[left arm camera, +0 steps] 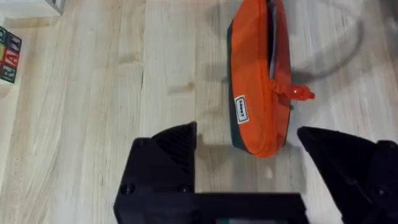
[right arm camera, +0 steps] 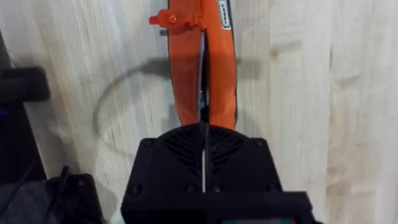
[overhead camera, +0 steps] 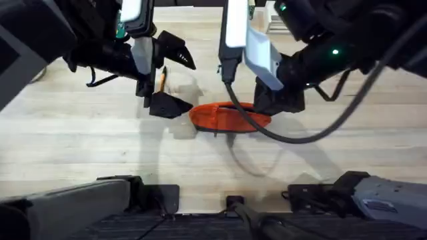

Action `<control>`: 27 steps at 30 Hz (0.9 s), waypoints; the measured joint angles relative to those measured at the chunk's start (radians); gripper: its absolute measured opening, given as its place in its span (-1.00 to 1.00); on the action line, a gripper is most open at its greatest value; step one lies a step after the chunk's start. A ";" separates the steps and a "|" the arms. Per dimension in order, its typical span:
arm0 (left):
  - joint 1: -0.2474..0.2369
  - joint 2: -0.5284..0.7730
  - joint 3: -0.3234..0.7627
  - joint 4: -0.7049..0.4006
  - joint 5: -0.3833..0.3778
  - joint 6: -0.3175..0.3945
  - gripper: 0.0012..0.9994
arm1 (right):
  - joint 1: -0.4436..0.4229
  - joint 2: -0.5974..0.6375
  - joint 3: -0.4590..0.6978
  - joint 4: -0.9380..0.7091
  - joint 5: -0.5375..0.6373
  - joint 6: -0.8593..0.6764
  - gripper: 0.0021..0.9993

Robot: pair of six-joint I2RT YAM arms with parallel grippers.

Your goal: Unzip the bag, pick up the pens from the table one at a time and place them inside, then zip the bag closed.

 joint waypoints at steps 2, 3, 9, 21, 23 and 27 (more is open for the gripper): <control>0.000 0.000 0.000 0.003 0.000 0.000 0.99 | 0.000 0.019 0.000 0.000 -0.006 0.000 -0.94; 0.000 0.000 0.000 0.004 0.000 0.000 0.99 | 0.000 0.029 0.000 0.000 -0.010 0.000 -0.94; 0.000 0.000 0.000 0.003 0.000 0.000 0.99 | 0.000 0.106 0.000 0.014 -0.020 -0.004 -0.94; 0.000 0.000 0.000 0.003 0.000 0.000 0.99 | 0.000 0.211 0.000 0.088 -0.032 -0.020 -0.94; 0.000 0.000 0.000 0.003 0.000 0.000 0.99 | 0.000 0.227 0.000 0.100 -0.039 -0.023 -0.94; 0.000 0.000 0.000 0.003 0.000 0.000 0.99 | 0.000 0.251 0.000 0.106 -0.044 -0.023 -0.94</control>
